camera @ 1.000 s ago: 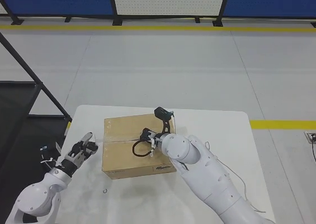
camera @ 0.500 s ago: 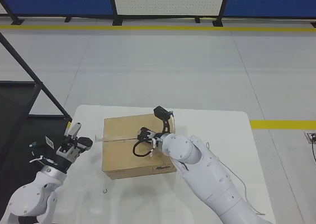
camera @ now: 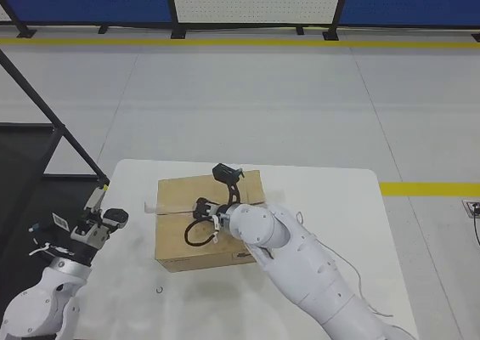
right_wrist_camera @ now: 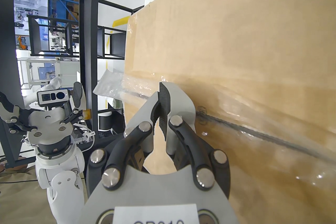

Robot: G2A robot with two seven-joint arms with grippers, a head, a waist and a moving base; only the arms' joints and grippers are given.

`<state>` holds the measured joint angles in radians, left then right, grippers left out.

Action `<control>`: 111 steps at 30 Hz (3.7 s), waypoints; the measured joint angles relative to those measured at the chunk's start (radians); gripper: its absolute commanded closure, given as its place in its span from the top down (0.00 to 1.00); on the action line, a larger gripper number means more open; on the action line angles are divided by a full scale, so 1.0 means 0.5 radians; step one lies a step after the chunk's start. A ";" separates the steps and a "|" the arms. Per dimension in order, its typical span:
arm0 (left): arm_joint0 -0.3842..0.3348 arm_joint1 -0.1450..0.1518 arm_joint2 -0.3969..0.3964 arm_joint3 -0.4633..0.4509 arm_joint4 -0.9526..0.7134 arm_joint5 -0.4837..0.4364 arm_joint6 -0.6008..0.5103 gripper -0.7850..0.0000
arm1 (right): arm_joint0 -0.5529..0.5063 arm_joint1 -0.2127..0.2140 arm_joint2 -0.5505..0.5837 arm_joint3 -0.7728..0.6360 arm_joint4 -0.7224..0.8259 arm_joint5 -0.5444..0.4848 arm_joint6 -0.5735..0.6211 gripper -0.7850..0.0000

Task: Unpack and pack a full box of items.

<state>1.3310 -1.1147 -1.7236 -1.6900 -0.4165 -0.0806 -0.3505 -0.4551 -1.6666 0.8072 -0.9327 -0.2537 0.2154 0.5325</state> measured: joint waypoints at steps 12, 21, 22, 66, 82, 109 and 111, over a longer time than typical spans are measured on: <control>0.237 0.005 -0.222 -0.088 -0.084 -0.066 -0.025 1.00 | 0.216 -0.190 -0.201 0.335 0.134 -0.088 -0.050 0.00; 0.307 0.007 -0.308 -0.115 -0.108 -0.063 -0.069 1.00 | 0.317 -0.328 -0.289 0.603 0.223 -0.169 -0.058 0.00; 0.310 0.008 -0.310 -0.117 -0.101 -0.057 -0.079 1.00 | 0.324 -0.340 -0.287 0.626 0.235 -0.191 -0.071 0.00; -0.356 -0.045 0.401 0.299 0.186 0.184 0.049 1.00 | -1.117 0.184 0.949 -1.203 -0.509 -0.096 -0.360 0.00; -0.239 -0.045 0.297 0.223 0.131 0.162 0.098 1.00 | -0.807 0.150 0.820 -0.740 -0.348 -0.224 -0.415 0.00; -0.173 -0.049 0.218 0.194 0.081 0.140 0.057 1.00 | -0.458 0.073 0.531 -0.404 -0.423 0.118 -0.347 0.00; -0.171 -0.049 0.213 0.194 0.080 0.140 0.051 1.00 | -0.471 0.080 0.556 -0.425 -0.432 0.135 -0.339 0.00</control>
<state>1.2453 -1.1389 -1.6173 -1.5928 -0.3767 -0.0105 -0.3252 -0.6905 -1.6267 1.0853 -1.1451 -0.4696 0.2827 0.3628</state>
